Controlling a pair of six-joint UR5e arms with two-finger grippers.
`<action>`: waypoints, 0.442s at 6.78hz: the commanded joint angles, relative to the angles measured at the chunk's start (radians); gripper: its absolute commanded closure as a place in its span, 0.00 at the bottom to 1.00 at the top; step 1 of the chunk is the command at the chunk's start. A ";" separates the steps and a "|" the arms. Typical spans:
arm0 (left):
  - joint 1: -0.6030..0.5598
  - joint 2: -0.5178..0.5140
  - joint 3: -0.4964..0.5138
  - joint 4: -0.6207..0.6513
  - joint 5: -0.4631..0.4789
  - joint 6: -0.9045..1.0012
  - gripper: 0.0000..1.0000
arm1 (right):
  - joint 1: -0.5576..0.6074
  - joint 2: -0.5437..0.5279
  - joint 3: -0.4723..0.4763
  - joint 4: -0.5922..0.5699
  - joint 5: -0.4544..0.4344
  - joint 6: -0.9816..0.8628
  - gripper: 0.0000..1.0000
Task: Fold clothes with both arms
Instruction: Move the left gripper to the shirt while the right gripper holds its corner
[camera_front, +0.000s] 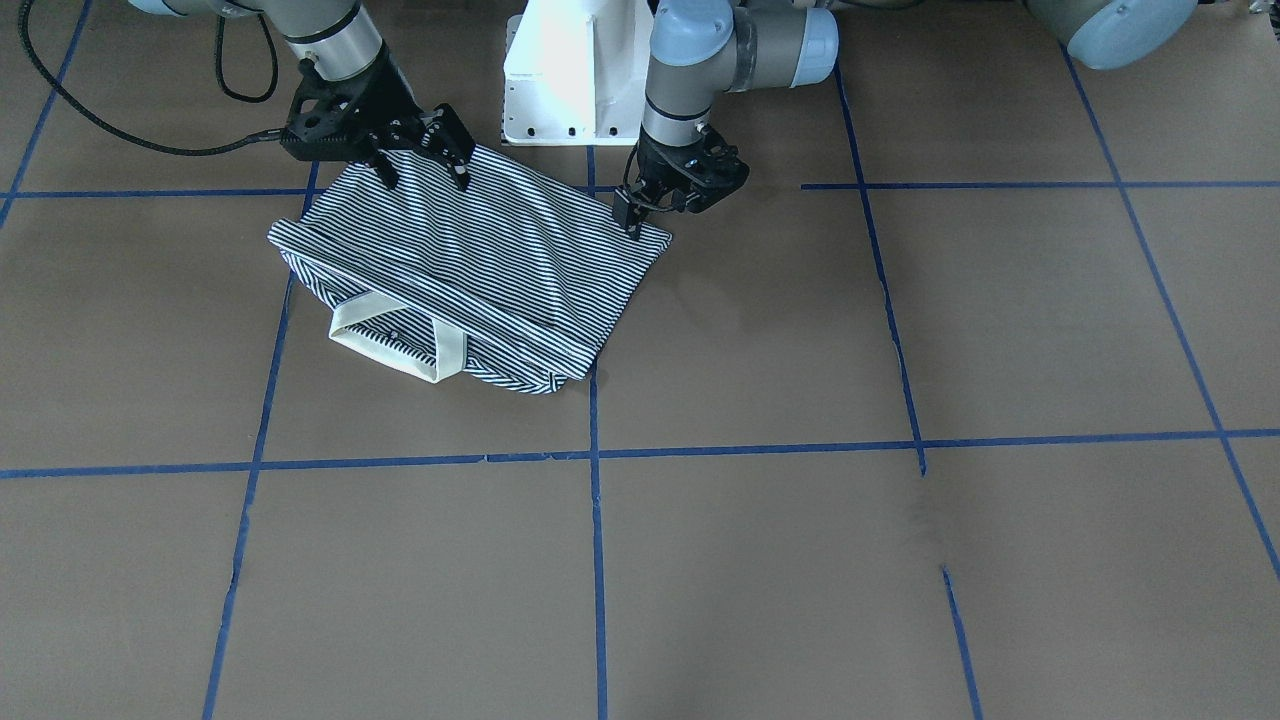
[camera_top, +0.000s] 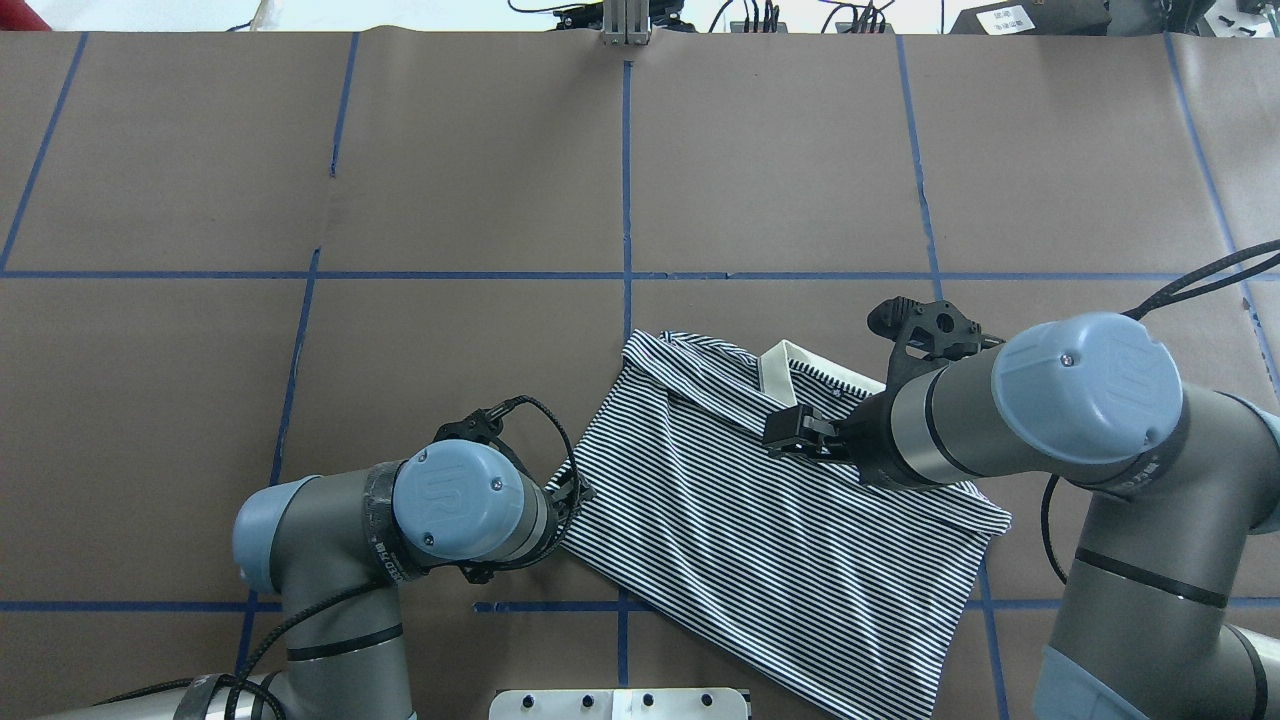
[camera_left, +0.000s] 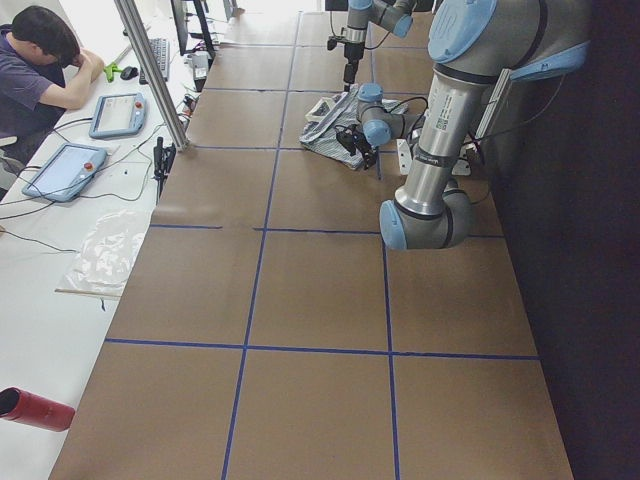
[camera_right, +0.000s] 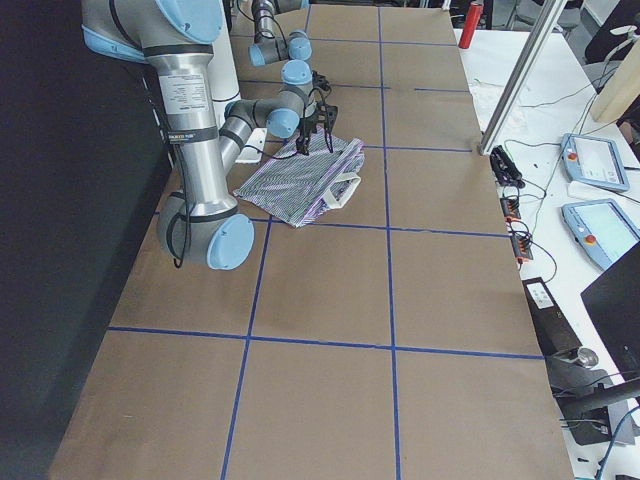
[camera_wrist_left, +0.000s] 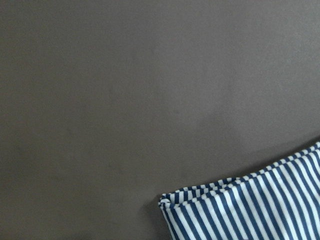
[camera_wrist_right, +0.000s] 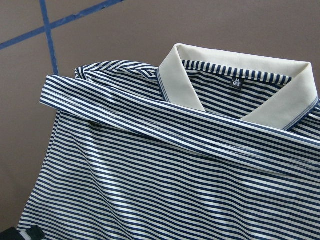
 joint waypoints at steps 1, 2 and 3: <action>0.001 -0.010 0.025 -0.005 0.040 -0.001 0.13 | 0.003 -0.001 0.002 0.000 0.000 0.000 0.00; 0.001 -0.026 0.039 -0.004 0.049 -0.001 0.13 | 0.003 -0.001 0.001 0.000 0.000 0.000 0.00; 0.001 -0.027 0.040 -0.005 0.049 -0.001 0.14 | 0.003 -0.002 0.001 0.000 0.000 0.000 0.00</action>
